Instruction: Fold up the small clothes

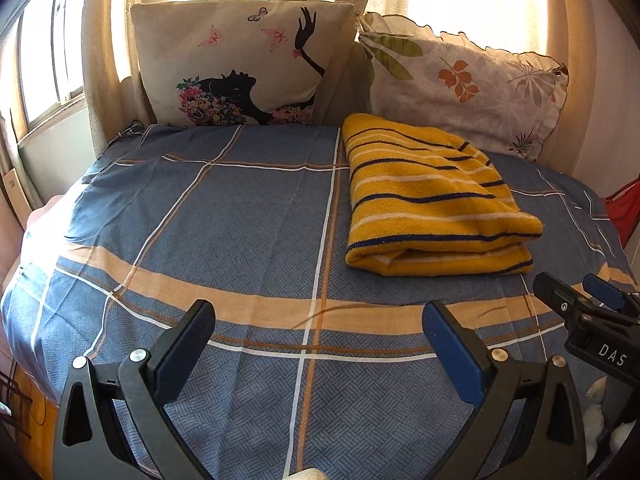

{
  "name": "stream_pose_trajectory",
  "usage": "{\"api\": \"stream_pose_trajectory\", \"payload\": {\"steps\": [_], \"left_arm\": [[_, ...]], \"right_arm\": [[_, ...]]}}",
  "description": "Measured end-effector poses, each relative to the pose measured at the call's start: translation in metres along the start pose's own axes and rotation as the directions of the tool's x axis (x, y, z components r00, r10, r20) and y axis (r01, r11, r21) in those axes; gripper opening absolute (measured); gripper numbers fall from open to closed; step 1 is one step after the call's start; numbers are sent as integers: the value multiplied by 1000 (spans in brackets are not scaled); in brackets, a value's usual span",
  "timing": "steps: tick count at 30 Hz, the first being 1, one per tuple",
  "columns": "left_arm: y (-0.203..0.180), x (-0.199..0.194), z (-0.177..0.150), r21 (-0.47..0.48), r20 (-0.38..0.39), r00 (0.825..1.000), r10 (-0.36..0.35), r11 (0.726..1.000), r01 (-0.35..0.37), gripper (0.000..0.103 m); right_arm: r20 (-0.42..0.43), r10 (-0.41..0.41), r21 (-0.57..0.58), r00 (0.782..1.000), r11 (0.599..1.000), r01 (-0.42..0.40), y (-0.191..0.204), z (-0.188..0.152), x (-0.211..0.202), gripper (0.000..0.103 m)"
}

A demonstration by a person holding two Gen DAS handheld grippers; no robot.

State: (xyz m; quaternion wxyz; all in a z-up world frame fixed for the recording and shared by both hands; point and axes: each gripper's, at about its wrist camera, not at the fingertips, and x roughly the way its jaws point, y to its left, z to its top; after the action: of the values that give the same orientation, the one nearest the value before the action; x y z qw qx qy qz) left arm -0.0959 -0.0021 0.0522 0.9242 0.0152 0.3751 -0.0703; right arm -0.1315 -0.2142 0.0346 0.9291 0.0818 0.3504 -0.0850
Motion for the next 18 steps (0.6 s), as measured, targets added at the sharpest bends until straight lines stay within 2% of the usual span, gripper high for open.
{"api": "stream_pose_trajectory", "payload": {"steps": [18], "left_arm": [[1,9,-3,-14,-46,999,-18,1000,17,103]], "right_arm": [[-16,4,-17,1000,1000,-4,5,1,4,103]]}}
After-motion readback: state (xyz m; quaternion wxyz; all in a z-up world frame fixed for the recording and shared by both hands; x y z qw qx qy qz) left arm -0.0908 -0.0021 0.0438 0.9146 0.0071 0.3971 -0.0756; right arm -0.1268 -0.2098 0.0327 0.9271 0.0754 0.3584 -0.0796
